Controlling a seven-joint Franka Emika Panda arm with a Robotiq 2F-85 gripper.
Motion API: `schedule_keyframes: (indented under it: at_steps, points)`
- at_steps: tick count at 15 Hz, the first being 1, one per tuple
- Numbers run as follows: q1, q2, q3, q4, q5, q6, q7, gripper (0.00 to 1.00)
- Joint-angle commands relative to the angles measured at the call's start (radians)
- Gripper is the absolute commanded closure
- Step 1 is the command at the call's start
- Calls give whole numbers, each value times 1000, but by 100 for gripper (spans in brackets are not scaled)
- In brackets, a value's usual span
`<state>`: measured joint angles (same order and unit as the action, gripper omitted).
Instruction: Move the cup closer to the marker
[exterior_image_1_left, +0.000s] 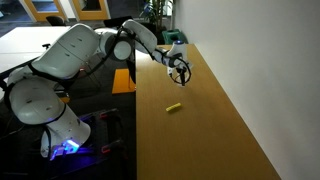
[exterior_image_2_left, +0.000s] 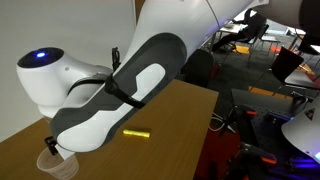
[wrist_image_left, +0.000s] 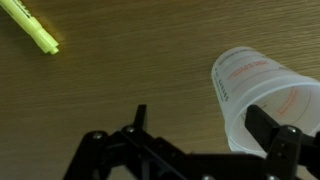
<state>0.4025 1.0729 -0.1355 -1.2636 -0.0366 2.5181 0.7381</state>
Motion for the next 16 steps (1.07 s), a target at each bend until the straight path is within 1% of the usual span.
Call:
schedule_keyframes:
  at_steps: [1,4,7,8,9,11,16]
  points:
    - [-30,40,35,83,12,-46,-13,0]
    - [-43,60,54,116,18,-47,-26,0]
    - [-63,81,88,149,34,-40,-53,0]
    - [-67,87,95,160,38,-41,-55,5]
    - [-72,92,103,169,42,-42,-59,26]
    - [-78,103,113,186,51,-43,-71,31]
    - [-84,124,122,217,61,-46,-81,71]
